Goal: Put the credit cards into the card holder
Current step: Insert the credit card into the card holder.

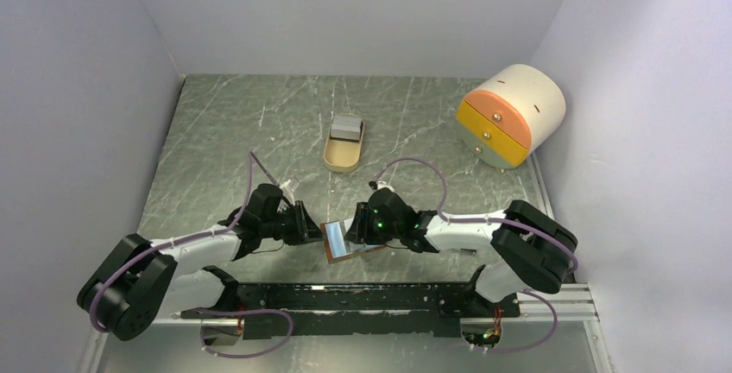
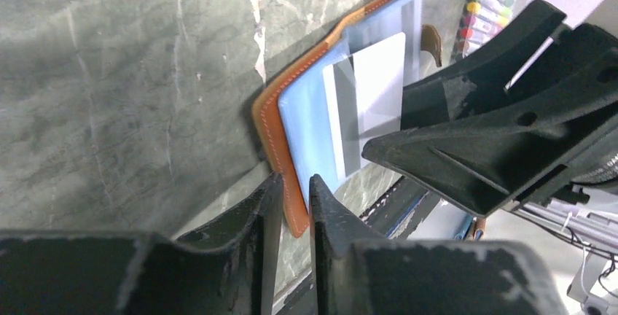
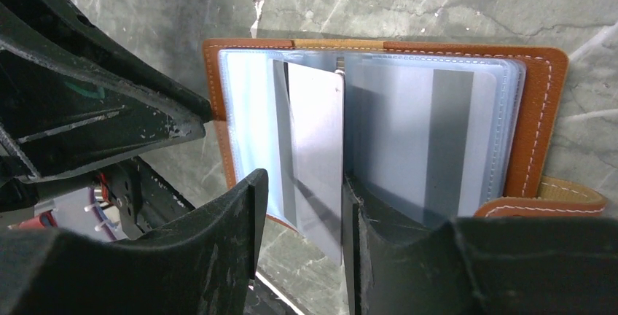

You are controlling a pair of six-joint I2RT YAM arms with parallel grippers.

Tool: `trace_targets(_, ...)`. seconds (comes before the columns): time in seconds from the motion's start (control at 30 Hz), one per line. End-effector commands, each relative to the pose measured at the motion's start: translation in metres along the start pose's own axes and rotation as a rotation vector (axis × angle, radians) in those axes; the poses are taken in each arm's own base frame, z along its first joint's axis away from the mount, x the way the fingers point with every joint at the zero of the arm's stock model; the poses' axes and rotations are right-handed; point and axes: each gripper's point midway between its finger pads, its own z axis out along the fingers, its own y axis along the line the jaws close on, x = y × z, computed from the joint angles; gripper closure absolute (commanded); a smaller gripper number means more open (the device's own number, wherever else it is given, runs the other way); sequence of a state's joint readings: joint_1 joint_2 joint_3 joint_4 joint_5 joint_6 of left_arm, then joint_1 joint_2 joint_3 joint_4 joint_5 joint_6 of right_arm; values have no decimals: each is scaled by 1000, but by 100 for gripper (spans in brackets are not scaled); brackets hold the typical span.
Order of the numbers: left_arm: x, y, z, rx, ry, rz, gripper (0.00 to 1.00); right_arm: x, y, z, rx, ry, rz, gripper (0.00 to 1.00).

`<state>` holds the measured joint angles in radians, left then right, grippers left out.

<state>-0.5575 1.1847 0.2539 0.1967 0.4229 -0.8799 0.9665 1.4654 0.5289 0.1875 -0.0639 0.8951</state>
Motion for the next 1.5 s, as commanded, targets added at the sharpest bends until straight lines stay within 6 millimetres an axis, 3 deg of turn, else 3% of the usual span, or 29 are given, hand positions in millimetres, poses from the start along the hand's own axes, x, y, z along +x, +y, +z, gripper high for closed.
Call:
trace_targets(0.0, -3, -17, -6, 98, -28, 33, 72, 6, -5, 1, -4, 3, 0, 56)
trace_targets(0.23, 1, -27, -3, 180, -5, 58, 67, 4, -5, -4, -27, -22, -3, 55)
trace_targets(0.53, -7, -8, -7, 43, -60, 16, 60, -1, -14, -8, 75, 15, -71, 50)
trace_targets(1.0, -9, -14, 0, 81, -46, 20, 57, -9, -18, -16, 132, -7, -89, 52)
trace_targets(1.17, -11, -18, 7, 106, -37, 16, 57, -15, -2, -20, 21, -50, -70, 46)
trace_targets(1.47, -21, -23, 17, 147, -69, 23, 55, -15, -7, -23, -60, -70, 24, 46)
